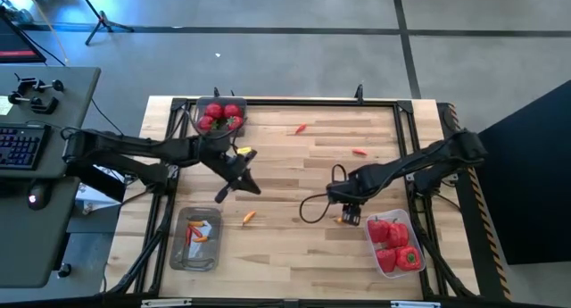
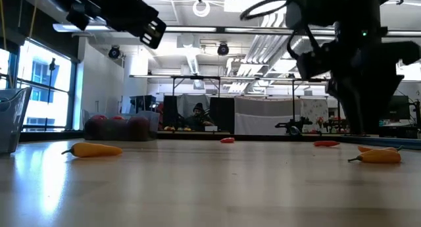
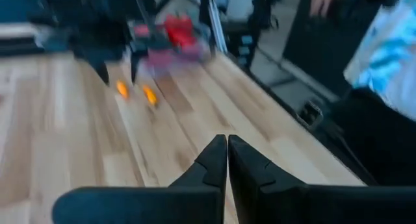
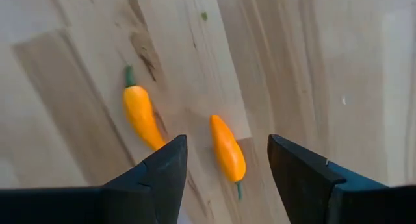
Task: Sort produce into baskets
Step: Put the yellow chili pepper into the bottom black bin
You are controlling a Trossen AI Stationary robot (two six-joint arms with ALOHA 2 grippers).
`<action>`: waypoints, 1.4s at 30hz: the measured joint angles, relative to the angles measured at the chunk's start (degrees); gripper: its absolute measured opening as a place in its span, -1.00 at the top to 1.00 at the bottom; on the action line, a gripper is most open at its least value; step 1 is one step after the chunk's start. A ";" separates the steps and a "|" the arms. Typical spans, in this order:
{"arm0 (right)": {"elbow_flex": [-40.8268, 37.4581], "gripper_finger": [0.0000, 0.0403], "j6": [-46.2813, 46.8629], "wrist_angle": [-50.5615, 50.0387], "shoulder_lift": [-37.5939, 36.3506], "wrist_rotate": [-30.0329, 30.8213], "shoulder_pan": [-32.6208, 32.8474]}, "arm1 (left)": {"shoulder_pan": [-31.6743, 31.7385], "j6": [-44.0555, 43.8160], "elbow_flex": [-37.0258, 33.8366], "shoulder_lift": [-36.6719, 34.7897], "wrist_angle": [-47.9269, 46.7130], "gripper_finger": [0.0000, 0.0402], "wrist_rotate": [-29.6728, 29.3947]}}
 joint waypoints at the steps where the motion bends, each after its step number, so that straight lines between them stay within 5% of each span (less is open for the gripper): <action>1: -0.02 0.00 -0.30 0.21 0.93 0.03 0.00 | 0.15 -0.87 -1.23 0.24 3.59 0.99 0.02; 10: -0.02 0.13 -5.23 3.08 6.38 0.27 -0.02 | 1.97 -6.99 -9.50 0.26 20.77 0.99 -3.97; 21: -0.02 0.93 -6.30 3.64 6.60 -0.05 -0.02 | 4.40 -9.74 -15.34 0.28 28.99 0.99 -6.32; 33: 4.62 1.00 -6.87 5.30 6.60 1.43 -0.24 | 5.72 -10.69 -15.30 0.28 29.24 0.99 -6.92; 42: 2.11 1.00 -6.76 41.16 5.99 15.06 -1.07 | 5.68 -11.56 -15.28 0.26 29.53 0.97 -10.92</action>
